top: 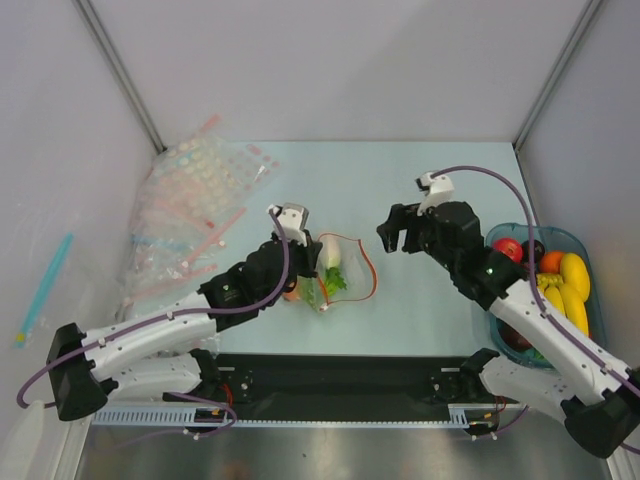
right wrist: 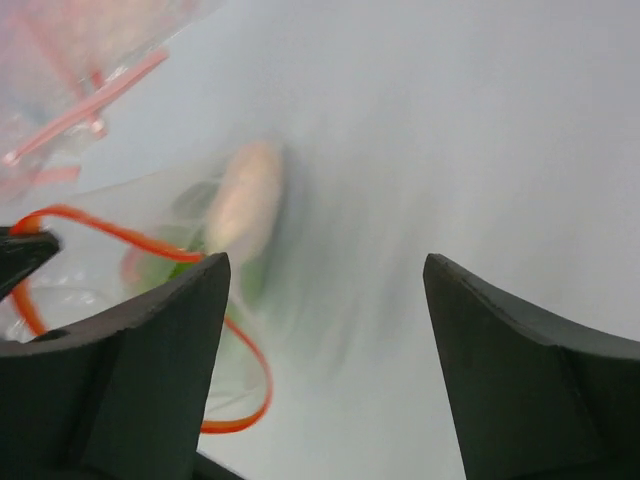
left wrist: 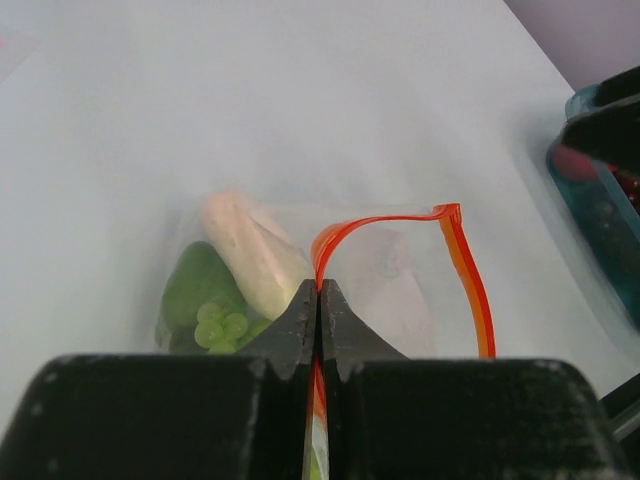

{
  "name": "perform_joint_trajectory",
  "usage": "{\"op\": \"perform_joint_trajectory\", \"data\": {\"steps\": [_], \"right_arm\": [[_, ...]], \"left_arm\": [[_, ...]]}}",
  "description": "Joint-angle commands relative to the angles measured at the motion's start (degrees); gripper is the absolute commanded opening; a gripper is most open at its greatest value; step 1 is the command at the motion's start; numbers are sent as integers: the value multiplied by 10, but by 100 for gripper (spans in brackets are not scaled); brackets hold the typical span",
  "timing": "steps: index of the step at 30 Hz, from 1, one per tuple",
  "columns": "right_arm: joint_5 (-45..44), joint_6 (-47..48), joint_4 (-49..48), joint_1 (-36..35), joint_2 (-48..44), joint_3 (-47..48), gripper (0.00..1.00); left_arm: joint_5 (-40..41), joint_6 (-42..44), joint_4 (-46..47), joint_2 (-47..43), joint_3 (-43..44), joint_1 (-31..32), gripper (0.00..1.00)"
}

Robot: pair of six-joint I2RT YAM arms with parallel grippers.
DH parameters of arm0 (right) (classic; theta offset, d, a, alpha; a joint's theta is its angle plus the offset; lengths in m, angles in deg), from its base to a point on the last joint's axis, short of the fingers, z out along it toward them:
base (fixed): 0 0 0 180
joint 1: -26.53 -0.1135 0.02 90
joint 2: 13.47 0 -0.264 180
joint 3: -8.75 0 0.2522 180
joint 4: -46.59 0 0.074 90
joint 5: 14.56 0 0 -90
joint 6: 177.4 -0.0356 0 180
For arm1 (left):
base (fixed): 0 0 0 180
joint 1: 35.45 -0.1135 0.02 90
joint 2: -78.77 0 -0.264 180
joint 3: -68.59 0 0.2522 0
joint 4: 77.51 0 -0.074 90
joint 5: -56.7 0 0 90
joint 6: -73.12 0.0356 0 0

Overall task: Place the food in the zip-top bag and seal the zipper
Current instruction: Adjust the zipper food storage bag at the center of the board.

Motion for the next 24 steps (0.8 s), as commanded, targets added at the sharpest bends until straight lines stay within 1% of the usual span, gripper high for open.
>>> {"op": "perform_joint_trajectory", "data": {"steps": [1,2,3,4,5,6,7,8,9,10,11,12,13,15,17,18,19,20,21,22,24], "right_arm": [[-186,-47,2,14,-55,-17,85],[-273,-60,8,19,-62,-21,89],[-315,-72,15,24,-68,-21,90],[-360,-114,44,30,-75,-19,96],[-459,-143,64,31,-74,-10,98],[-507,-180,88,32,-73,-5,100],[-547,-234,134,33,-67,0,100],[-614,-269,158,36,-62,9,100],[-642,-306,184,38,-54,13,100],[-673,-374,241,42,-48,18,100],[-680,-398,263,54,-31,22,100],[-683,-419,297,63,-24,25,100],[-676,-443,309,76,-18,26,100],[-647,-458,302,127,-1,17,100],[-568,-431,264,172,3,-2,100],[-532,-389,218,228,5,-11,100],[-454,-372,197,256,5,-33,100],[-416,-358,181,287,5,-42,99],[-381,-342,155,339,8,-52,100],[-320,-334,146,360,9,-66,100],[-277,-325,124,405,17,-78,98]], "left_arm": [[33,-14,10,-29,17,-2,5],[33,-14,11,-30,16,-2,5],[33,-14,10,-32,15,-2,5],[33,-14,10,-33,17,-2,5],[32,-15,6,-35,19,-2,5],[30,-16,4,-34,19,-2,5],[30,-16,4,-36,19,-2,5],[28,-16,4,-36,19,-2,5],[27,-16,4,-36,19,-2,5],[26,-16,4,-36,19,-2,5],[25,-17,3,-36,21,-2,5],[24,-17,3,-36,21,-3,5],[22,-17,2,-36,21,-2,5],[20,-18,2,-36,21,-2,5],[21,-19,3,-34,21,-2,6],[21,-19,3,-32,21,-2,6],[22,-19,4,-31,21,-2,6],[22,-19,4,-29,21,-2,6],[22,-18,4,-27,21,-2,6],[22,-18,4,-25,21,-2,6],[22,-17,4,-22,22,-2,6]]}}
